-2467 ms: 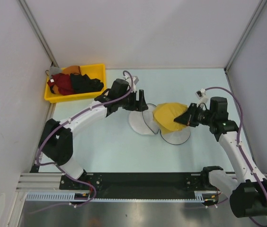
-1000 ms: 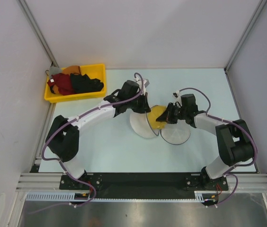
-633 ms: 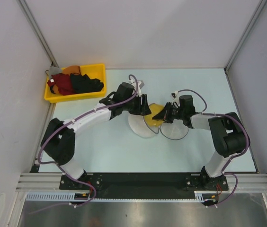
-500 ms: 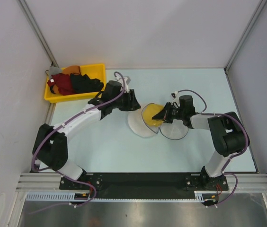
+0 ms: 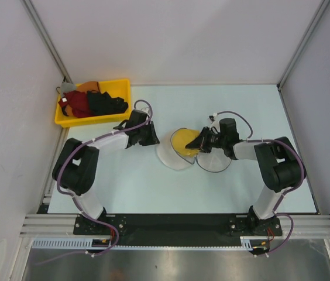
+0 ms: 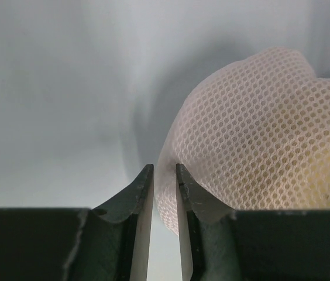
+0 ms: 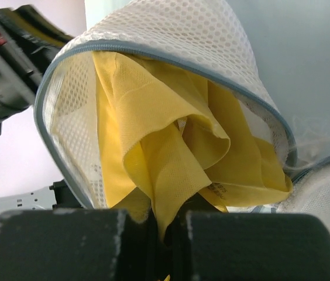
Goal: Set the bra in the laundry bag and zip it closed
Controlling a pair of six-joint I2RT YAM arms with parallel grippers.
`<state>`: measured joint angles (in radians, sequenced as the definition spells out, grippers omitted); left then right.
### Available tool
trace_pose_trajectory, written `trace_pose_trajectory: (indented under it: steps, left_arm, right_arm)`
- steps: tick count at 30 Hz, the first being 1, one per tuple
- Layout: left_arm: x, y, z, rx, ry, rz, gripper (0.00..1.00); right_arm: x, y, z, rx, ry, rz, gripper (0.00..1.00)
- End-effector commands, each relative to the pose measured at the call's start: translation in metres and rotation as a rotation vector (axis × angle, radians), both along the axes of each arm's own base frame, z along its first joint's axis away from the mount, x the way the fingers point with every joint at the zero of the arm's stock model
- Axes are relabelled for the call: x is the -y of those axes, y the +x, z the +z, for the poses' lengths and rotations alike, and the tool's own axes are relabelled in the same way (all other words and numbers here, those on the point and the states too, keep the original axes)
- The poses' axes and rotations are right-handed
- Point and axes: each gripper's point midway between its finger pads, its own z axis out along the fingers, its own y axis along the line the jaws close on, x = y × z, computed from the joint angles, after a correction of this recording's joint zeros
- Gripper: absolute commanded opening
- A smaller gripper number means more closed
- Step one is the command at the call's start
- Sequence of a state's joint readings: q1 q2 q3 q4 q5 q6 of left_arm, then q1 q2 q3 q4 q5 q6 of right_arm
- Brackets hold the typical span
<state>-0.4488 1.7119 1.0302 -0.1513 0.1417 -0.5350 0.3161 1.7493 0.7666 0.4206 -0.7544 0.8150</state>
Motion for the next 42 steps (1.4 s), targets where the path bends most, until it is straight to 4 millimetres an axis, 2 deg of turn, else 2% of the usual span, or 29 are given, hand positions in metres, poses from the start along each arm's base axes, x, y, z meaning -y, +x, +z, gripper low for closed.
trace_pose_trajectory:
  steps: [1,5,8,12,14,18,21,23,24,26,27,28,29,30,32,33,34,35,38,40,42]
  left_arm:
    - [0.015,0.013,-0.001,0.022,-0.033,-0.006,0.25]
    - [0.017,0.007,-0.018,-0.012,-0.029,-0.019,0.22]
    - [0.023,0.005,-0.022,-0.015,-0.048,-0.031,0.21]
    - [0.033,0.0,-0.024,-0.021,-0.066,-0.048,0.2]
    - [0.033,-0.003,-0.025,-0.02,-0.06,-0.051,0.2]
    - [0.031,-0.006,-0.026,-0.018,-0.062,-0.048,0.2]
    - [0.028,-0.009,-0.028,-0.019,-0.052,-0.042,0.2]
    - [0.025,-0.01,-0.023,-0.006,-0.046,-0.037,0.22]
    - [0.021,-0.009,-0.022,0.007,-0.027,-0.026,0.27]
    - [0.014,-0.01,-0.009,0.038,-0.012,-0.016,0.32]
    - [0.009,-0.011,-0.007,0.048,0.007,-0.006,0.39]
    - [0.007,-0.01,0.01,0.084,-0.001,0.0,0.42]
    - [0.003,-0.014,0.014,0.086,0.014,-0.001,0.44]
    - [-0.002,-0.014,0.021,0.104,0.023,0.009,0.46]
    - [-0.007,-0.018,0.048,0.154,0.007,0.022,0.49]
    - [-0.009,-0.02,0.057,0.174,0.005,0.025,0.49]
    - [-0.012,-0.022,0.064,0.183,0.01,0.033,0.49]
    - [-0.014,-0.025,0.086,0.234,-0.006,0.031,0.5]
    - [-0.015,-0.036,0.115,0.296,-0.022,0.014,0.5]
    - [-0.012,-0.045,0.125,0.311,-0.032,-0.007,0.5]
    - [-0.009,-0.054,0.137,0.338,-0.052,-0.022,0.5]
  right_arm:
    - [-0.012,0.004,0.014,0.059,0.04,0.034,0.0]
    - [-0.017,0.003,0.016,0.052,0.066,0.041,0.0]
    - [-0.025,0.002,0.014,0.045,0.068,0.054,0.0]
    - [-0.047,-0.003,0.009,0.046,0.054,0.094,0.0]
    - [-0.051,-0.005,-0.005,0.02,0.0,0.098,0.0]
    - [-0.058,0.005,-0.033,0.022,-0.056,0.105,0.0]
    - [-0.056,0.009,-0.056,-0.005,-0.102,0.114,0.0]
    - [-0.052,0.009,-0.065,-0.015,-0.118,0.118,0.0]
    - [-0.05,0.007,-0.067,-0.023,-0.127,0.12,0.0]
    - [-0.046,0.005,-0.069,-0.014,-0.158,0.124,0.06]
    - [-0.041,0.003,-0.071,-0.027,-0.186,0.119,0.17]
    - [-0.04,0.003,-0.065,0.001,-0.197,0.128,0.21]
    - [-0.04,0.002,-0.063,0.008,-0.211,0.13,0.27]
    - [-0.036,-0.002,-0.064,-0.007,-0.235,0.13,0.37]
    - [-0.035,-0.004,-0.052,0.027,-0.258,0.134,0.51]
    - [-0.029,-0.006,-0.053,0.012,-0.297,0.124,0.55]
    - [-0.028,-0.005,-0.041,0.045,-0.308,0.118,0.59]
    - [-0.025,-0.003,-0.039,0.053,-0.335,0.097,0.64]
    - [-0.009,-0.006,-0.027,0.039,-0.429,0.066,0.77]
    - [-0.001,-0.005,-0.022,0.042,-0.483,0.044,0.79]
    - [0.011,-0.003,-0.011,0.06,-0.542,0.011,0.87]
